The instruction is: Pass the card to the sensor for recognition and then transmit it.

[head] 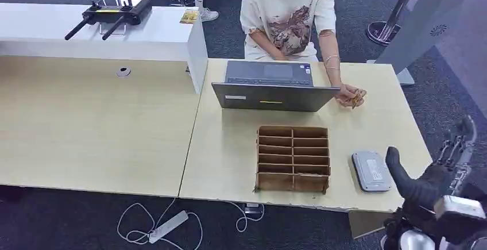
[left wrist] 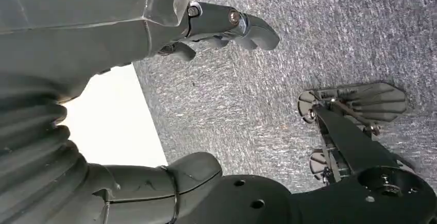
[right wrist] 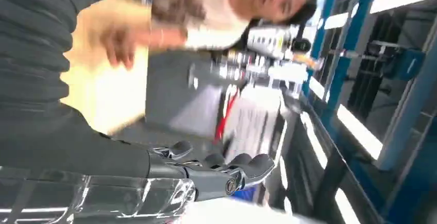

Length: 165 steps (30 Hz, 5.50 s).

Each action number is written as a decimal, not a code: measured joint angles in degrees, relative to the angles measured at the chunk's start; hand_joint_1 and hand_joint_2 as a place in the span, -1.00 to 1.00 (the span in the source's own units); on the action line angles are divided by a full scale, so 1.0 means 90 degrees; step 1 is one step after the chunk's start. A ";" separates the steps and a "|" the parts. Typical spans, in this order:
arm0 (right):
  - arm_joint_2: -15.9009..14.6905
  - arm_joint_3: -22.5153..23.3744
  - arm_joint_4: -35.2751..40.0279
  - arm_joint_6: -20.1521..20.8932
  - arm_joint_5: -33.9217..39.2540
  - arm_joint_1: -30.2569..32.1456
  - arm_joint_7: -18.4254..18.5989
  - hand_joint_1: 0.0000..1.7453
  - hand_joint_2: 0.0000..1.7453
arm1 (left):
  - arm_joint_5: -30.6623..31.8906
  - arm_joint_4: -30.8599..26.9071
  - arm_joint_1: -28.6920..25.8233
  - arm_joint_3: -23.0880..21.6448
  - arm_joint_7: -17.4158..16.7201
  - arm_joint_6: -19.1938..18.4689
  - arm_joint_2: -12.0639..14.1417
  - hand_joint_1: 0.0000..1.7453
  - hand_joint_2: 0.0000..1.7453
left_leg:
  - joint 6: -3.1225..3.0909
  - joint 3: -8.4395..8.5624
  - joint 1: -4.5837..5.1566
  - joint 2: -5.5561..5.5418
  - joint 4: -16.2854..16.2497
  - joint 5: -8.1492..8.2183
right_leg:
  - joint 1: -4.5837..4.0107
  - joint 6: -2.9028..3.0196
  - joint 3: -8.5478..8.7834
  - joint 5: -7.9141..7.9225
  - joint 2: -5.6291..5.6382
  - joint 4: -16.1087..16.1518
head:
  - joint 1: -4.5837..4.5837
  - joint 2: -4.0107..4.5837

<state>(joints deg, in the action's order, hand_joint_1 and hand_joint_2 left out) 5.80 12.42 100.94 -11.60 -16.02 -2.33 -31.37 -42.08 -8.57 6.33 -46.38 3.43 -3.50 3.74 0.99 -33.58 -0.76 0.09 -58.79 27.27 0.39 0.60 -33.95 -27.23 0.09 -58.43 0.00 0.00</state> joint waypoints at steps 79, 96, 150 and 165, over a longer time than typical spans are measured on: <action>-0.0676 -0.3718 -0.8825 -0.0095 -0.7337 -0.8181 0.4341 1.00 1.00 | 0.0603 -0.0141 0.0455 0.0090 -0.0585 0.0192 -0.0172 -1.00 1.00 | 0.0014 -0.0006 -0.0002 -0.0017 -0.0005 -0.0038 | -0.0001 0.0009 -0.0016 0.0027 -0.0012 -0.0018 | 0.0000 0.0000; -0.0729 -0.2783 -0.8799 -0.0717 -0.6161 -0.8241 0.3384 1.00 1.00 | 0.0836 -0.0141 0.0484 0.0355 -0.0581 0.0214 -0.0204 -1.00 1.00 | 0.0014 -0.0007 -0.0002 -0.0016 -0.0005 -0.0038 | -0.0001 0.0009 -0.0015 0.0027 -0.0012 -0.0018 | 0.0000 0.0000; -0.2455 -0.0432 -0.8821 0.3595 -0.1278 -0.7780 0.2604 1.00 1.00 | 0.1625 -0.0141 0.0429 0.0823 -0.0377 0.0364 -0.0204 -1.00 1.00 | 0.0012 -0.0017 -0.0001 -0.0039 -0.0008 -0.0037 | 0.0000 0.0007 -0.0017 0.0027 -0.0036 -0.0015 | 0.0000 0.0000; -0.3260 -0.0547 -0.8847 0.4208 -0.0916 -0.6933 0.2371 1.00 1.00 | 0.2150 -0.0141 0.0508 0.0794 -0.0398 0.0418 -0.0182 -1.00 1.00 | 0.0008 -0.0016 0.0001 -0.0033 -0.0008 -0.0033 | 0.0001 0.0007 -0.0021 0.0027 -0.0028 -0.0012 | 0.0000 0.0000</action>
<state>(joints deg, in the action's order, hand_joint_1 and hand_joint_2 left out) -23.54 7.50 21.31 26.27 -24.26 -64.72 -10.03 -22.73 -9.84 10.91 -39.23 -0.15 0.26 2.10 1.06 -33.72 -0.76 -0.21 -58.86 26.98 0.40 0.66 -34.14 -26.99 -0.16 -58.54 0.00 0.00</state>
